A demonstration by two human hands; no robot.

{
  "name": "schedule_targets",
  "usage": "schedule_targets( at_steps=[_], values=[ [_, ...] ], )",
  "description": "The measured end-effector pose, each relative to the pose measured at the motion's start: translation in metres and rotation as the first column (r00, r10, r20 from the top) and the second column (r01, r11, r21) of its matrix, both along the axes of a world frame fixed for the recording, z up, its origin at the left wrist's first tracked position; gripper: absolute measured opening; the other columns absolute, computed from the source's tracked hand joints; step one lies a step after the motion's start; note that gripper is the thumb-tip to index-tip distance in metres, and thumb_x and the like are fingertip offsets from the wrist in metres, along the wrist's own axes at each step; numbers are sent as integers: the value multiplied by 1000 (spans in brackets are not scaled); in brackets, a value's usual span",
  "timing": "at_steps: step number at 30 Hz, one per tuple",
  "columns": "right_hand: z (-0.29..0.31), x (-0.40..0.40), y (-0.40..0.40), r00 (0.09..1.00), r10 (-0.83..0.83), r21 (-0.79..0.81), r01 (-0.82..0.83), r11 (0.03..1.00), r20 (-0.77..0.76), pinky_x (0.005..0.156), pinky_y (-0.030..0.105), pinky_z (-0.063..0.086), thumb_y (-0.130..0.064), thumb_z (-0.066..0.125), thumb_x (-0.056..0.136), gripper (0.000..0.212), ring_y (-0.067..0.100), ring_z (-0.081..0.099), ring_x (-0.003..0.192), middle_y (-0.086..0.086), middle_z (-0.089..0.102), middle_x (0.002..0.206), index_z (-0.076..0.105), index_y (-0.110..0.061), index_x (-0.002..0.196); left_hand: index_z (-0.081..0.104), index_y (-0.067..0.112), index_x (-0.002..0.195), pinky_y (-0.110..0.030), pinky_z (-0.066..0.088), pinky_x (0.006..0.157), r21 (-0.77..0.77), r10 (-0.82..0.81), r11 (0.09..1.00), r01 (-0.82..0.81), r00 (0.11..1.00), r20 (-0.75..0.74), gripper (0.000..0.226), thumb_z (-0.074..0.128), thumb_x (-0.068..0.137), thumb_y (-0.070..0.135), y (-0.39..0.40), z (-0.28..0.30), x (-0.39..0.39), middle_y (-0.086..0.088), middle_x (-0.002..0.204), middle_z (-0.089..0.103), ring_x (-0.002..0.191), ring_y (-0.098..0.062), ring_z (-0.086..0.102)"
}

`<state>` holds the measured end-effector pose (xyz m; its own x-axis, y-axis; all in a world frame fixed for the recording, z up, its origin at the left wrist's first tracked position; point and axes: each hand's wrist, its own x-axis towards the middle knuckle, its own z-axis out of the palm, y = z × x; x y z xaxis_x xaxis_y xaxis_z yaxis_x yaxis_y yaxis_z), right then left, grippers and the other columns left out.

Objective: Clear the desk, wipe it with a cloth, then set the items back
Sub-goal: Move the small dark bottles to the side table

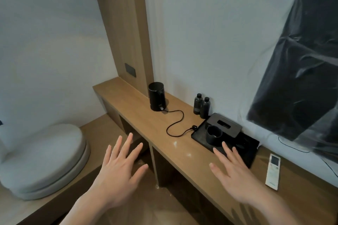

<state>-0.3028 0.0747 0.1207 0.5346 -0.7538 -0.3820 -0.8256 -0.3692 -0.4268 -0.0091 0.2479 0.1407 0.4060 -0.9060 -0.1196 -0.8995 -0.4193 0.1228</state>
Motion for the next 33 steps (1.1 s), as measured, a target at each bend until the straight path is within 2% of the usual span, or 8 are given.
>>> schedule_targets(
  at_steps=[5,9,15,19,24,33],
  values=[
    [-8,40,-85,1000,-25,53,24,998,16,129,50,0,-72,27,99,74,16,-29,154,-19,-29,165,-1,-46,163,1,52,160,-45,-15,126,11,15,1000,-14,999,-38,78,5,87,80,-83,5,38,16,164,-32,150,-16,-35],
    [-7,62,-139,1000,-5,47,5,999,-14,130,49,3,-69,29,102,73,16,-29,153,-17,-30,165,-2,-43,163,6,50,161,-44,-13,127,-11,-22,1000,21,998,-52,71,18,96,76,-140,-3,65,16,166,-28,152,-16,-31],
    [-14,83,-198,1000,-14,42,14,999,4,129,43,3,-68,31,102,74,15,-24,156,-17,-26,167,1,-42,164,9,47,162,-43,-11,127,13,-118,993,120,990,-72,71,25,98,75,-229,-21,96,14,168,-24,154,-16,-27],
    [-28,96,-228,996,-90,60,89,994,12,129,44,5,-66,36,103,75,15,-22,157,-18,-23,168,2,-41,165,13,43,163,-42,-9,127,8,-223,974,225,970,-95,70,27,100,71,-299,-34,117,12,170,-19,156,-17,-22],
    [-46,122,-268,974,-218,85,212,973,62,129,42,8,-60,44,103,74,14,-13,159,-20,-17,169,9,-39,165,19,41,162,-43,0,130,5,-361,931,366,922,-141,68,35,101,67,-398,-54,135,11,172,-10,159,-17,-10],
    [-86,180,-356,910,-412,61,410,910,39,129,42,17,-50,54,103,77,25,7,160,-4,1,174,15,-30,166,24,32,162,-46,19,128,95,-559,800,592,794,-240,69,49,101,53,-544,-99,150,2,173,4,158,-27,12]
  ],
)
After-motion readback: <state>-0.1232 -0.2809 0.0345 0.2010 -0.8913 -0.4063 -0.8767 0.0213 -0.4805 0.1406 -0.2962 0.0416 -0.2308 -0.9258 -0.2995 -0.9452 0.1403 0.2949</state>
